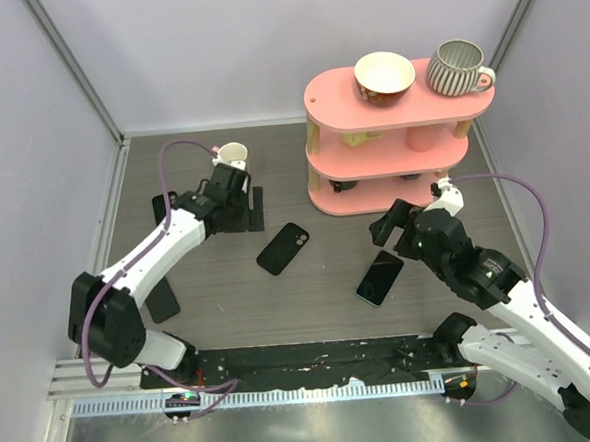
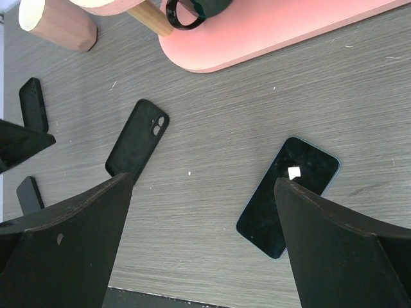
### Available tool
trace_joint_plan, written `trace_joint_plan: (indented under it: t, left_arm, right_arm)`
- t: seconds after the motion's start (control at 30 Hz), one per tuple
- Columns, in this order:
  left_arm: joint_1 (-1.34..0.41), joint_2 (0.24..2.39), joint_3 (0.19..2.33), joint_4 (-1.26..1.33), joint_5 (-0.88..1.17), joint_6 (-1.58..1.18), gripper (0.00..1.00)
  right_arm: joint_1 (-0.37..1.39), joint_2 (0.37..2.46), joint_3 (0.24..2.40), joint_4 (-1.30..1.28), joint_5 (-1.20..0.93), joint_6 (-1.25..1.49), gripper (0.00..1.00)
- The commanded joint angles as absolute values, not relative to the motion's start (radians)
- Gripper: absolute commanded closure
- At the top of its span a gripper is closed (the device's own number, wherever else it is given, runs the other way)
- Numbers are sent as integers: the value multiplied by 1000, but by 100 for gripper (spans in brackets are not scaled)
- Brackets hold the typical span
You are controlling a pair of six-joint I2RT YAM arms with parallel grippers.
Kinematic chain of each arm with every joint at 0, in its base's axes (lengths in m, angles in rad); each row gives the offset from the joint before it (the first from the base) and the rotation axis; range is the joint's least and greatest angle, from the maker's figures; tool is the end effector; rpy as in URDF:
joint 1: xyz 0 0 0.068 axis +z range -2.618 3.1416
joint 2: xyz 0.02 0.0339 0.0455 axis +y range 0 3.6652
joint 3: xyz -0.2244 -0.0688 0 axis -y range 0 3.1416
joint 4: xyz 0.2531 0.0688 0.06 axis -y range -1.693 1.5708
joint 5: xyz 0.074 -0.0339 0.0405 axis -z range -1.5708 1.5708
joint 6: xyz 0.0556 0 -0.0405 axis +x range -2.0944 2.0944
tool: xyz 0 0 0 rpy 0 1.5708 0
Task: Put the phone into the phone case
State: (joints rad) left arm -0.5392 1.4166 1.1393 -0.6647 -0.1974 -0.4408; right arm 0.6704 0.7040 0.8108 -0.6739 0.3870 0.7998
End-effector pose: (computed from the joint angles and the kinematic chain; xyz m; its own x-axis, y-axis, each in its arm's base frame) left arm 0.2810 -0.1555 0.2197 -0.8002 -0.0087 -0.5996 0.0697 0.9918 -0.1075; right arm 0.1698 0.1079 0.2780 -0.5271 0.4297 -0.7332 0.0748 0.8828 0.4637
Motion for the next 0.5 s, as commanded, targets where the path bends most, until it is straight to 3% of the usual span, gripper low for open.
trace_joint_plan:
  t: [0.0, 0.23, 0.47]
  left_arm:
    - [-402, 1514, 1196, -638, 100, -454, 19]
    - [-353, 1646, 1229, -623, 224, -400, 24]
    - [-353, 1758, 1253, -650, 153, -362, 28]
  right_arm:
    - [673, 683, 792, -629, 356, 758, 1]
    - [672, 595, 742, -566, 316, 700, 1]
    - [672, 532, 712, -515, 272, 670, 1]
